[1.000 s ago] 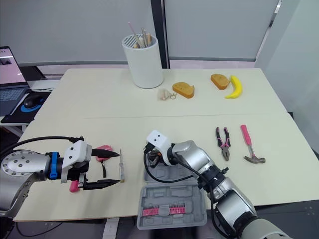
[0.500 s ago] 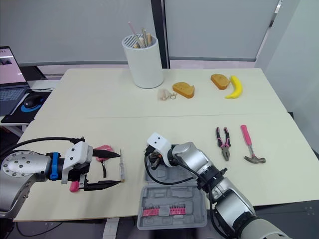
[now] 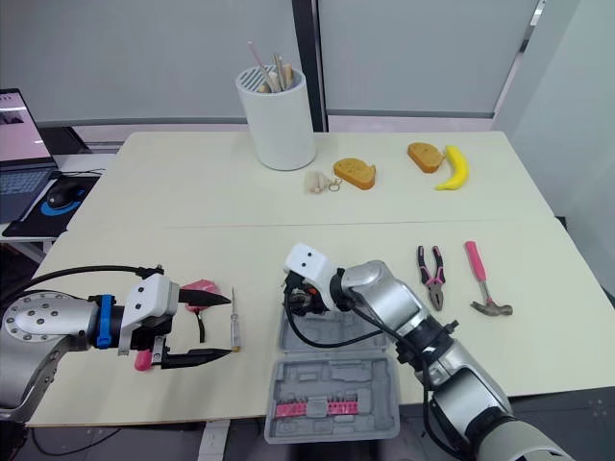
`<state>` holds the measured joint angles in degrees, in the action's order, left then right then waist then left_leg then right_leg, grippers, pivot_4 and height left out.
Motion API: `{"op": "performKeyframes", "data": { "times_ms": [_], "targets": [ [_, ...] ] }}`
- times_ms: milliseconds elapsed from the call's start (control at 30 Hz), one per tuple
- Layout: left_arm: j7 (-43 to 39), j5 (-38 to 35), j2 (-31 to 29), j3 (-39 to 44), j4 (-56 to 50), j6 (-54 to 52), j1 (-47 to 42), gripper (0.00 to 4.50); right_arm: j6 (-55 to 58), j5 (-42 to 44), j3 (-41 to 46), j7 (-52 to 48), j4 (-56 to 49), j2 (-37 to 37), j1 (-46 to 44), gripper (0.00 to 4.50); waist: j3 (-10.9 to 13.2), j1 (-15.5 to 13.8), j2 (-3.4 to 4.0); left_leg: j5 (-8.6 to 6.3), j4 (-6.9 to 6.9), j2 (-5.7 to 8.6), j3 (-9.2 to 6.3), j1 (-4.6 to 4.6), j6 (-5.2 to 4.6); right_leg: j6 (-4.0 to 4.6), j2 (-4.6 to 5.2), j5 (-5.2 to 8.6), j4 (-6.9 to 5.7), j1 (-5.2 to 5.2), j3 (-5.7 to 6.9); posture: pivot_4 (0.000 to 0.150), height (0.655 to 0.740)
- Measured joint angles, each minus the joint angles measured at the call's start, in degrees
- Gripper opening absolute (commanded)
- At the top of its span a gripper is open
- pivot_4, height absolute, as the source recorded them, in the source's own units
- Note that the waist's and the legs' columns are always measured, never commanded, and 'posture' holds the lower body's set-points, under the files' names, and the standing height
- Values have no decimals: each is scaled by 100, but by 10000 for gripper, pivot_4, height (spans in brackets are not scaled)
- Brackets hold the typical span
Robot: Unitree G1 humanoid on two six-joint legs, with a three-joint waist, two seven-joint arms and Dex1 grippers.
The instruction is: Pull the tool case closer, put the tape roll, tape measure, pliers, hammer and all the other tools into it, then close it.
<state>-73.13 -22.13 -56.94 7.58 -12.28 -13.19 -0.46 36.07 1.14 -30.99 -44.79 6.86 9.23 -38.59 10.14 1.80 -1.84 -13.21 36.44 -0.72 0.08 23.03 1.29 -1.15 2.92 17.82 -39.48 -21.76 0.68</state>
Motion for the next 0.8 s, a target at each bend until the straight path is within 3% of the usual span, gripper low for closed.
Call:
{"op": "performKeyframes", "data": {
  "times_ms": [200, 800],
  "targets": [
    [-9, 3, 0, 1, 99, 31, 17, 45000, -965, -285, -222, 136, 346, -30, 314, 7367, 0, 9, 0, 1, 1, -2, 2, -1, 0, 0, -2, 0, -7, -1, -2, 1500, 7303],
    [-14, 72, -3, 1, 156, 114, 43, 45000, -1899, -726, -68, 355, 1735, -346, 154, 7367, 0, 1, 0, 0, 2, -2, 3, -1, 1, 0, -3, 0, -6, 0, -4, 1500, 7303]
  ]
}}
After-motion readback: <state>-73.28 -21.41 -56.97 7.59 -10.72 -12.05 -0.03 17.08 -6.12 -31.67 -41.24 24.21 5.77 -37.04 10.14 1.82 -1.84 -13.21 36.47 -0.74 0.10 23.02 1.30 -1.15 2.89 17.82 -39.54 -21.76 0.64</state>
